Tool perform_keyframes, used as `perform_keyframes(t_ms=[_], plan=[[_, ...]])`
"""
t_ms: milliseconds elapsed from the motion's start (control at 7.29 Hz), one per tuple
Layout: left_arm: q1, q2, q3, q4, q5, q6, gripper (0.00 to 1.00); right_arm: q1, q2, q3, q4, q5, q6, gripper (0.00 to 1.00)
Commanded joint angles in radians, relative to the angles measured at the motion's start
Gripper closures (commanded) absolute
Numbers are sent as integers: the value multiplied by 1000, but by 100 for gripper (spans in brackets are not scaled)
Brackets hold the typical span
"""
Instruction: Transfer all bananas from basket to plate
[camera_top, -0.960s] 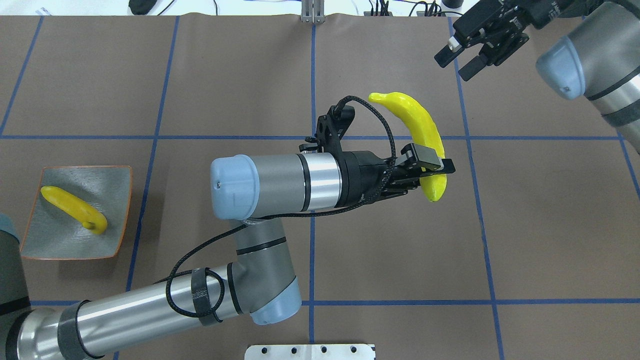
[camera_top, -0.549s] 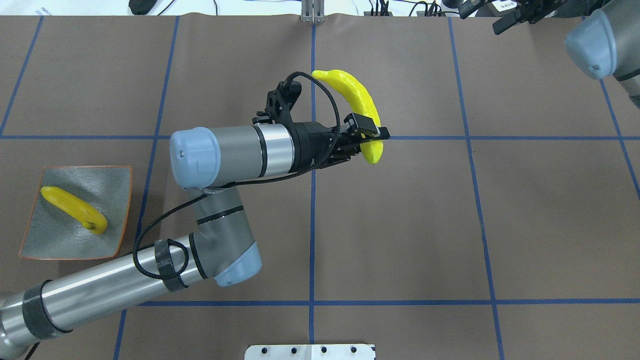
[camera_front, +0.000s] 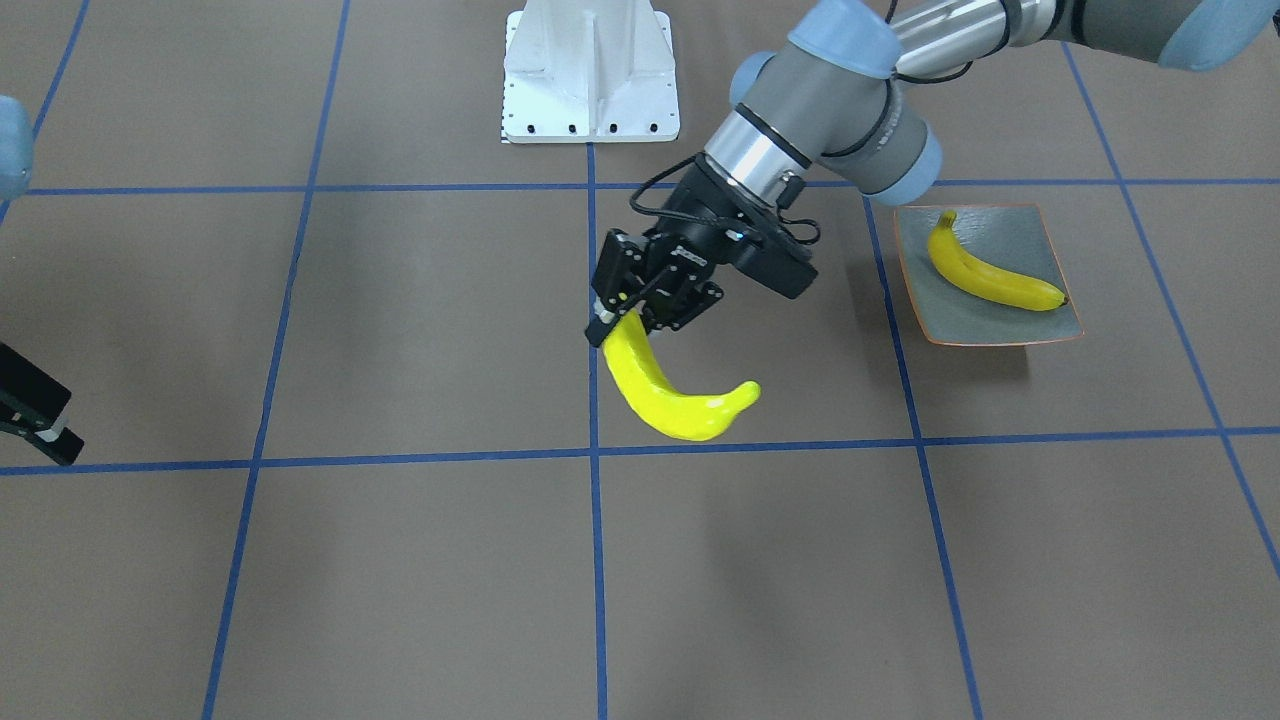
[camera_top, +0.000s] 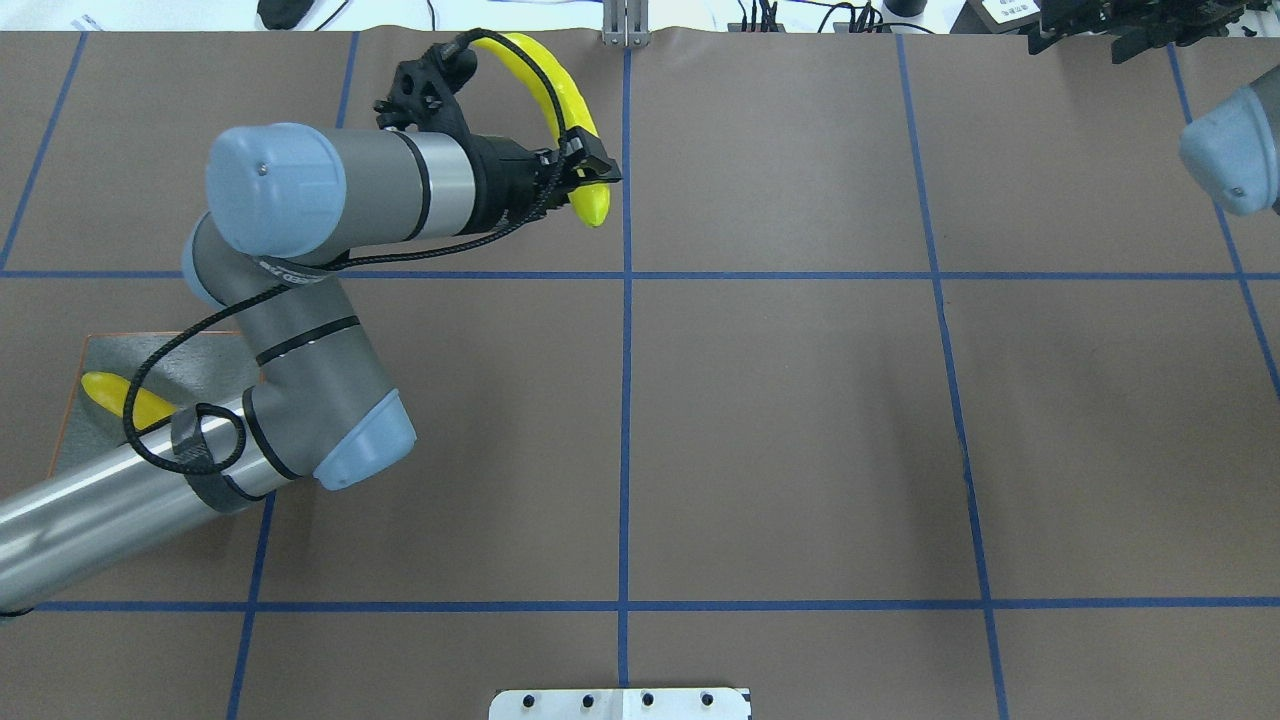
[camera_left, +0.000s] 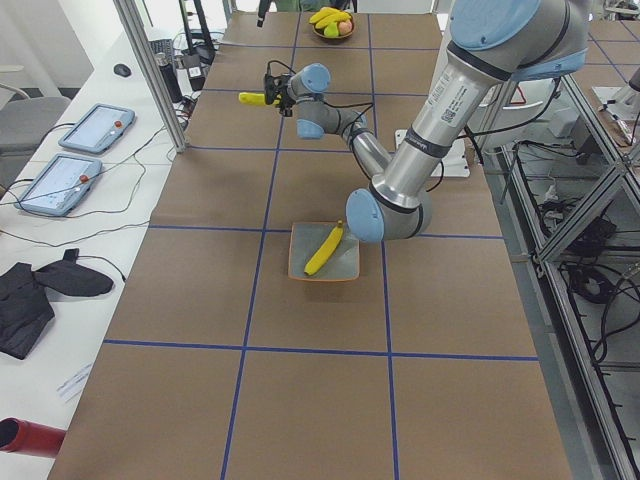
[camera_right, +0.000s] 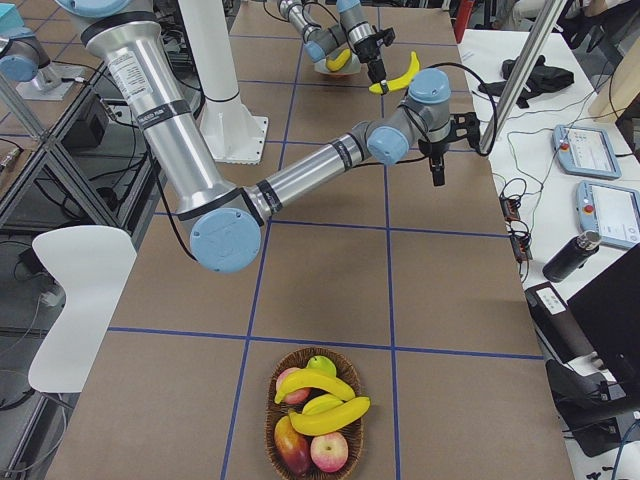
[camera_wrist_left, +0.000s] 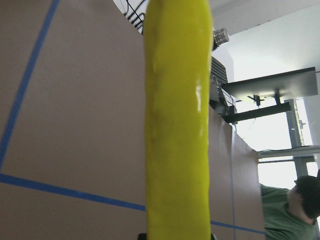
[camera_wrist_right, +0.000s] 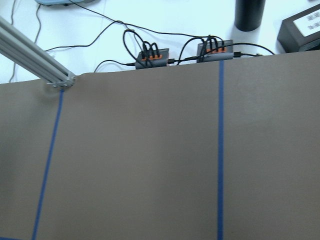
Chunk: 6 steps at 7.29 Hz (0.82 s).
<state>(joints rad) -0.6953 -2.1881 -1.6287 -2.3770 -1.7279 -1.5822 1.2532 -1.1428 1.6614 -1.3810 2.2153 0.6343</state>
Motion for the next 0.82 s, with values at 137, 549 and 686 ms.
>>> perform_keyframes(t_ms=[137, 549, 686], plan=[[-119, 233, -165, 256, -73, 207, 100, 8, -9, 6, -272, -60, -309, 1], [-121, 431, -290, 377, -90, 245, 100, 8, -20, 11, -285, 10, -308, 1], [-121, 471, -303, 413, -148, 245, 100, 8, -22, 9, -285, 10, -306, 1]])
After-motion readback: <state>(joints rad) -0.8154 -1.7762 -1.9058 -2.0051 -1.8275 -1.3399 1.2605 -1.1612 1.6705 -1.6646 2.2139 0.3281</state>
